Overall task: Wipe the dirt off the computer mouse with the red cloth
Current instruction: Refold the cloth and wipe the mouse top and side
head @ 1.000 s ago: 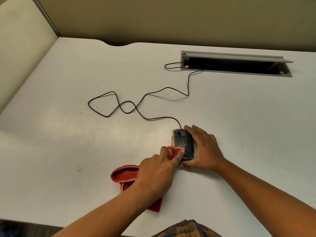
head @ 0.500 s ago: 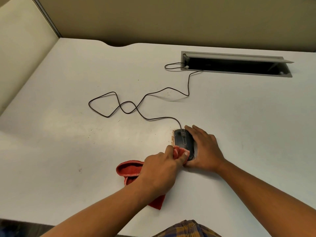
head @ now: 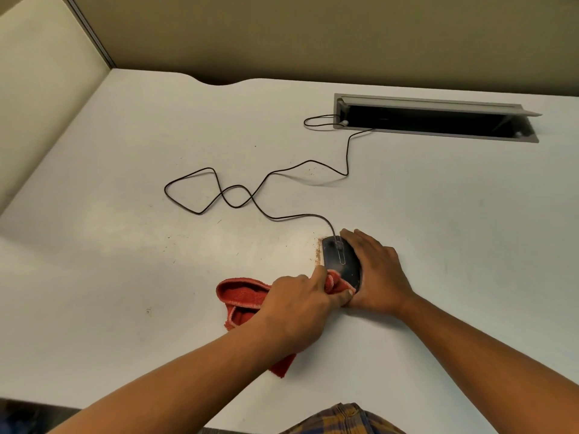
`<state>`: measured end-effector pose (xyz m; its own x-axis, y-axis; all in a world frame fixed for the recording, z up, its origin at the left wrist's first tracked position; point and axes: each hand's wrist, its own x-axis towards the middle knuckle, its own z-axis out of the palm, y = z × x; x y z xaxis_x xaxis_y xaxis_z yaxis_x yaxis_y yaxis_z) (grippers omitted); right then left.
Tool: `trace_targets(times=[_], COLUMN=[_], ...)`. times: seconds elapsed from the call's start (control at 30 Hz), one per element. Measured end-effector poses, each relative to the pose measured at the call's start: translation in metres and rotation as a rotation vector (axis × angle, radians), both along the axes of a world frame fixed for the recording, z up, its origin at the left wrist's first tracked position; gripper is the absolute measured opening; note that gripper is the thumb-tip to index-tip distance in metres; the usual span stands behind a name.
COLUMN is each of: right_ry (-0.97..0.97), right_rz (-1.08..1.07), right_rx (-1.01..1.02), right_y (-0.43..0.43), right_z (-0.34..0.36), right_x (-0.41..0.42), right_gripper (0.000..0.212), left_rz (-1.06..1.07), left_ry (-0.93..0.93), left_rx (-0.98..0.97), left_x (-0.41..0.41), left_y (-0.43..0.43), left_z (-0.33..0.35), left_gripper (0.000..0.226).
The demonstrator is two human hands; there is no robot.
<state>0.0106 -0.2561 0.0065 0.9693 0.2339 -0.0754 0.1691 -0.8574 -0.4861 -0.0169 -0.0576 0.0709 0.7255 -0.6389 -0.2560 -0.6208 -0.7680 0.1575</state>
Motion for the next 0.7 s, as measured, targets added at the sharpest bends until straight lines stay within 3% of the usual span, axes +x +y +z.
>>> trace_targets(times=[0.27,0.57,0.7], right_ry=[0.008,-0.002,-0.002], right_rz=[-0.023,-0.023,-0.025], right_rx=[0.024,0.051,0.046], right_y=[-0.002,-0.003,-0.002], right_z=[-0.003,-0.005,-0.005], right_x=[0.002,0.001,0.002], right_gripper=[0.124,0.127,0.127], left_rz=[0.105,-0.116,-0.113], left_ry=[-0.062,-0.026,-0.037], left_rx=[0.008,0.081,0.077], left_x=[0.016,0.017,0.014], left_y=[-0.011,-0.006,-0.012], left_z=[0.004,0.013,0.019], left_gripper=[0.058,0.053,0.049])
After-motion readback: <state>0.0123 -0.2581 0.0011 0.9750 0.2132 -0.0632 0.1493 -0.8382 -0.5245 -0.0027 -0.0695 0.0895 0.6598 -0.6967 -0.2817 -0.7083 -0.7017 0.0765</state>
